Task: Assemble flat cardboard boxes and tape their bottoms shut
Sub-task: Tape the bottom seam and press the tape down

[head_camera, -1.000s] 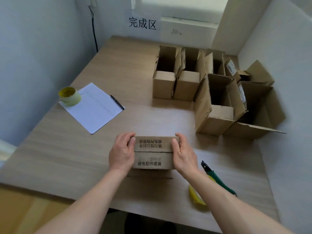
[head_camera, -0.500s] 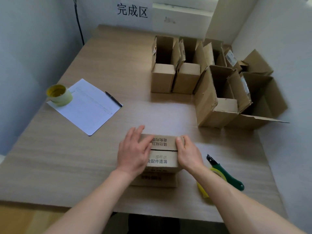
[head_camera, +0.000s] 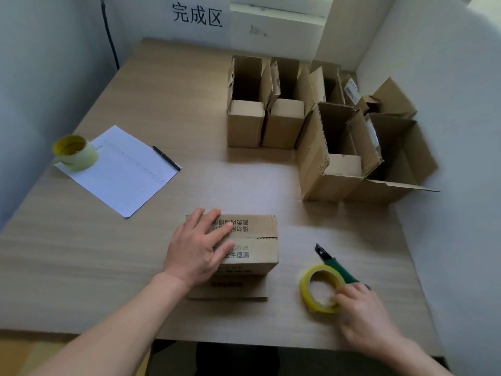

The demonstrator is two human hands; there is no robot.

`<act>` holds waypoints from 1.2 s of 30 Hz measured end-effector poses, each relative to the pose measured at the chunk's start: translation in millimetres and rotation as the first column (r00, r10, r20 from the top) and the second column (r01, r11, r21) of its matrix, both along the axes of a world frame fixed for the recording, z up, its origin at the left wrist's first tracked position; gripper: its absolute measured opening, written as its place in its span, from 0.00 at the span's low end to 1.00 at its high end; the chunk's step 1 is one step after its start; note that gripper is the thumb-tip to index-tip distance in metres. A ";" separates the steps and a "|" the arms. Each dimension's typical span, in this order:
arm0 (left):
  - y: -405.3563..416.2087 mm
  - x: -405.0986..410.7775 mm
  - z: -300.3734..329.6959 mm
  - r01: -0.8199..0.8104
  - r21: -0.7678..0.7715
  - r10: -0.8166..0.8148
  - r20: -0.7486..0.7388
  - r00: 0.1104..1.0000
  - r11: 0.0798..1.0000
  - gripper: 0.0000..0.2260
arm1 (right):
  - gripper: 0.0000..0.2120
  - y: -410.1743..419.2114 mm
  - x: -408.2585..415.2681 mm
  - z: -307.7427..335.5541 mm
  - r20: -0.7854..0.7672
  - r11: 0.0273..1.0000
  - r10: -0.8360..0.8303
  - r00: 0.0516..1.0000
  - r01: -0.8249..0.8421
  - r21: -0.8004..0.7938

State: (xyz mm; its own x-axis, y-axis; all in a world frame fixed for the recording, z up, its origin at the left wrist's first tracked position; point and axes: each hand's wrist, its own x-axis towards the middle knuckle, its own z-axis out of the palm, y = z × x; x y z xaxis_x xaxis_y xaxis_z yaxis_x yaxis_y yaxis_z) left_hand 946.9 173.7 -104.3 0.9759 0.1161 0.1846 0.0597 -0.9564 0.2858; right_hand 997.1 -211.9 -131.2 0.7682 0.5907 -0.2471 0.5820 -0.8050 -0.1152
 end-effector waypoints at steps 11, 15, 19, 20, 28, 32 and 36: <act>-1.5 -0.5 3.9 -0.014 -0.079 0.010 -0.046 0.999 0.997 0.19 | 0.10 105.5 33.8 75.9 -0.610 0.177 -0.092 0.787 0.616 0.767; -1.7 -0.8 6.0 -0.013 -0.138 0.016 0.021 1.000 0.990 0.17 | 0.12 175.8 33.3 107.1 -0.560 0.247 0.142 0.816 0.519 0.818; -1.5 -2.4 6.1 -0.032 -0.231 0.038 0.021 0.999 0.972 0.13 | 0.15 196.6 28.2 90.3 -0.569 0.433 0.106 0.815 0.477 0.764; -1.5 -2.6 6.2 -0.054 -0.241 0.056 0.001 0.998 0.969 0.13 | 0.14 196.2 28.8 88.0 -0.564 0.446 0.098 0.820 0.471 0.762; -0.7 17.7 61.5 -0.111 -0.743 0.153 -0.012 0.988 0.660 0.15 | 0.14 199.5 33.8 85.7 -0.498 0.530 0.114 0.860 0.371 0.763; 2.2 39.3 84.7 -0.220 -0.886 -0.070 -0.271 0.960 0.409 0.17 | 0.10 200.3 32.6 89.1 -0.495 0.535 0.151 0.856 0.350 0.769; 7.0 46.7 90.7 -0.239 -0.877 -0.190 -0.341 0.921 0.418 0.16 | 0.09 199.8 34.7 92.2 -0.517 0.546 0.176 0.838 0.353 0.759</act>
State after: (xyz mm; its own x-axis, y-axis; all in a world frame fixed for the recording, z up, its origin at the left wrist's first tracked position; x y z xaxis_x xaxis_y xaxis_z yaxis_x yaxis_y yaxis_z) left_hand 993.5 180.8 -13.6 0.9278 0.0274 -0.3721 0.3716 -0.1570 0.9150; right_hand 1031.8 -12.1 -39.0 0.7497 0.6602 -0.0462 0.1552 -0.2432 -0.9575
